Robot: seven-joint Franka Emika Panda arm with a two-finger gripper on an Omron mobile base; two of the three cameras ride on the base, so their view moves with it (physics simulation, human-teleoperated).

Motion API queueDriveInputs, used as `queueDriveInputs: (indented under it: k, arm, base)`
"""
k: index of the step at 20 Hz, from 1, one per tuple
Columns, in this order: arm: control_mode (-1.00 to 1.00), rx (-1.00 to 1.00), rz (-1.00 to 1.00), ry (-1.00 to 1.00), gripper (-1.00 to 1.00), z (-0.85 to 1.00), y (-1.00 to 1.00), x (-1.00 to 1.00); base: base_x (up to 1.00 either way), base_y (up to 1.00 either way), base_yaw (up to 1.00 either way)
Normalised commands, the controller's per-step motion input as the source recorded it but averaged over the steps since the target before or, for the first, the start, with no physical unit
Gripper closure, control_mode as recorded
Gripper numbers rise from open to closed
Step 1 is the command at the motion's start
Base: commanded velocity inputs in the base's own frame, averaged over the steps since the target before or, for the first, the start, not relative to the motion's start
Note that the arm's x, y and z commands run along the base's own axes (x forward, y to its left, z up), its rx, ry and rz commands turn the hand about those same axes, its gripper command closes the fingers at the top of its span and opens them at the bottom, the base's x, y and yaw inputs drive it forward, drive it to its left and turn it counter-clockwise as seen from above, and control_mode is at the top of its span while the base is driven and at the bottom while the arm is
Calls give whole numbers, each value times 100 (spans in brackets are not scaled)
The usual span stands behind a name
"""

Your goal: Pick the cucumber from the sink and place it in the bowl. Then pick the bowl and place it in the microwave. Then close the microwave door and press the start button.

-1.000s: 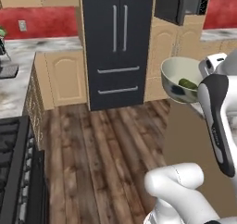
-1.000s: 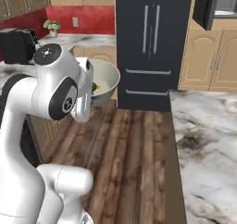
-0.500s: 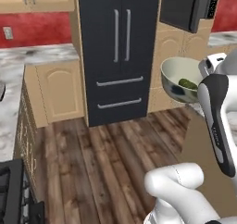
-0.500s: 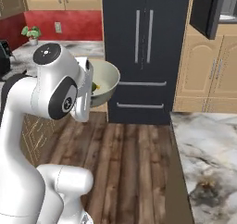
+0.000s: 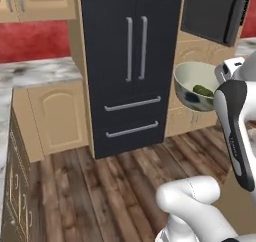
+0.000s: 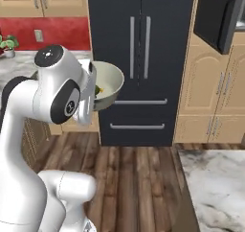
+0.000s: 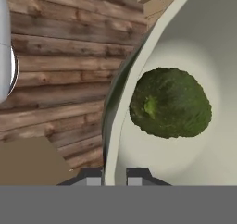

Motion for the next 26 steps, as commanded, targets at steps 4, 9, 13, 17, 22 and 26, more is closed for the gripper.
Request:
queueDriveInputs:
  k: [4,9,13,17,22,26]
  arm:
    - [100,0,0,0,100,0,0,0]
    - [100,0,0,0,100,0,0,0]
    - [100,0,0,0,100,0,0,0]
    - [100,0,0,0,100,0,0,0]
    - [100,0,0,0,100,0,0,0]
    - [100,0,0,0,100,0,0,0]
  base:
    - [98,26,-24]
    - [79,21,-42]
    - [62,24,-58]
    - [61,22,-61]
    - [49,18,-63]
    - [53,20,-62]
